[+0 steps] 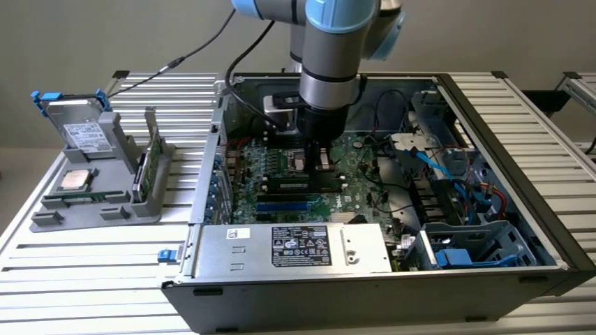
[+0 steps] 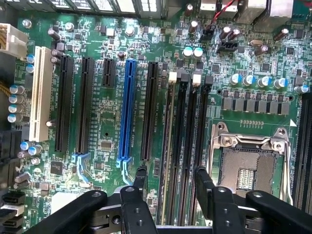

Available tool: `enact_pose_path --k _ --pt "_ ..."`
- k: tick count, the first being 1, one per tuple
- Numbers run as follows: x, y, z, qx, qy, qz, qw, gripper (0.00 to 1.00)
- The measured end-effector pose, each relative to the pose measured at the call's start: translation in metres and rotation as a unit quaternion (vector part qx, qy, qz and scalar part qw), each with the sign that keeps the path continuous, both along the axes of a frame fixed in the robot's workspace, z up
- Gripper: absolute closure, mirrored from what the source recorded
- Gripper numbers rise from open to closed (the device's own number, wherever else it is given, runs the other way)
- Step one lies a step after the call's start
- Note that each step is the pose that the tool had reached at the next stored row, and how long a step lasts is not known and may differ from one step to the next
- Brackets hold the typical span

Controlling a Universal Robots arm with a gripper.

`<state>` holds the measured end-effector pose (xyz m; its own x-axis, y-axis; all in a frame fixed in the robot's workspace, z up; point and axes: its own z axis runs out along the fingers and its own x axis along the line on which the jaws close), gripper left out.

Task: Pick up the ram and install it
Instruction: 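Insert the ram into the slot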

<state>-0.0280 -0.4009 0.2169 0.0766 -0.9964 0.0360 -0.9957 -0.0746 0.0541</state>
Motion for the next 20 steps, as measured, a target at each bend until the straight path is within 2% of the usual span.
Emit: enact_pose_path --k 10,15,17,18,20 --pt "-0.003 0.0000 0.0166 0.0000 0.0000 0.000 1.0000 0.48" --pt "-0.003 0.0000 0.0171 0.0001 0.0000 0.000 1.0000 0.48" --pt "-0.003 0.0000 0.0171 0.0000 0.0000 0.000 1.0000 0.51" --pt "-0.003 0.0000 0.0171 0.0000 0.0000 0.000 1.0000 0.58" --pt "-0.003 0.0000 0.0171 0.0000 0.0000 0.000 1.0000 0.58"
